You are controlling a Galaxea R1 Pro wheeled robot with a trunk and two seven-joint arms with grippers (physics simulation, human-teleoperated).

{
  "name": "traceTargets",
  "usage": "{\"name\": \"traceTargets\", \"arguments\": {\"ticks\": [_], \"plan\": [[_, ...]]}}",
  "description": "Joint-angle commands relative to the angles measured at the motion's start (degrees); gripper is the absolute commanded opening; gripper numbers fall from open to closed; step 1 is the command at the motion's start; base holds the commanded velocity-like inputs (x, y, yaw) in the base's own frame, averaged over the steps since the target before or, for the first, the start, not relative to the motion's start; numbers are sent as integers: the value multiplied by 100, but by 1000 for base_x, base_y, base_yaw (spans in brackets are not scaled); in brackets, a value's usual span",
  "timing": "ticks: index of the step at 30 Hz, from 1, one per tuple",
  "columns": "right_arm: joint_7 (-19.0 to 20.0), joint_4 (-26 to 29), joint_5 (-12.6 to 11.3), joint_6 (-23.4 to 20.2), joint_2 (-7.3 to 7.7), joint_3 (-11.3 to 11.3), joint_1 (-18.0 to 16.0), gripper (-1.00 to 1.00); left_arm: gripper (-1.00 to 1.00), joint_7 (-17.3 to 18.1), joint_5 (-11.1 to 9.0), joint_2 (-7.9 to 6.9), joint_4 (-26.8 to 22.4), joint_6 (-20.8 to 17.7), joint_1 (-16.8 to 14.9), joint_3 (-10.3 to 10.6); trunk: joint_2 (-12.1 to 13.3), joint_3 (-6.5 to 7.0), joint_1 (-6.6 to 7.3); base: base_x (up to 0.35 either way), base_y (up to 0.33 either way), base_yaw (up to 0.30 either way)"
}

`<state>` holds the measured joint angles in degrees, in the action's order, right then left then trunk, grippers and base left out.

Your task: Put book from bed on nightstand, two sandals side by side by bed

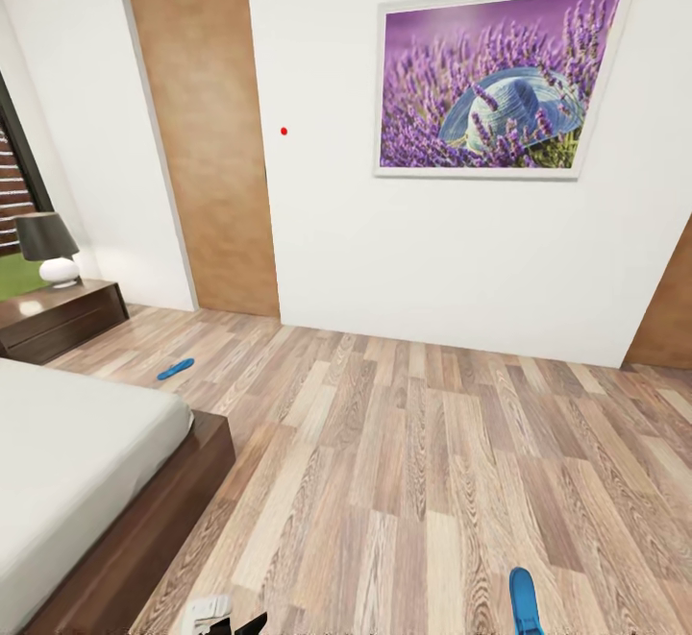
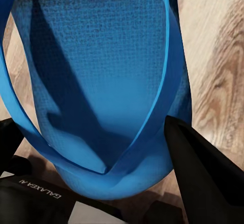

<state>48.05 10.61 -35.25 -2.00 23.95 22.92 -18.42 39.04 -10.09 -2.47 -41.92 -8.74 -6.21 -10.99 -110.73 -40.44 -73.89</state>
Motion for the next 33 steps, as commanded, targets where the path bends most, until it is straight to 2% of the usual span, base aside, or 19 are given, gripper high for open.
{"name": "traceTargets", "arguments": {"ticks": [1, 3, 7, 14, 28, 33], "plan": [[4, 2, -61, -25, 4, 37, -4, -100, 100, 25, -54, 1, -1, -61, -3, -9, -3, -15, 1, 0, 0, 0], [3, 2, -61, -26, 4, 37, -4, -100, 100, 25, -54, 1, -1, -62, -3, -9, -3, -33, 1, 0, 0, 0], [6, 2, -61, -25, 4, 37, -4, -100, 100, 25, -53, 1, -1, -60, -3, -9, 158, 7, 89, 0, 0, 0], [4, 2, -61, -27, 4, 37, -4, -100, 100, 25, -53, 1, -1, -61, -3, -9, 158, -4, 89, 0, 0, 0], [9, 2, -61, -28, 4, 37, -4, -100, 100, 25, -52, 1, -1, -64, -3, -9, 719, 247, 396, 0, 0, 0], [8, 2, -61, -29, 4, 37, -4, -100, 100, 25, -53, 1, -1, -59, -3, -9, 719, 244, 396, 0, 0, 0]]}}
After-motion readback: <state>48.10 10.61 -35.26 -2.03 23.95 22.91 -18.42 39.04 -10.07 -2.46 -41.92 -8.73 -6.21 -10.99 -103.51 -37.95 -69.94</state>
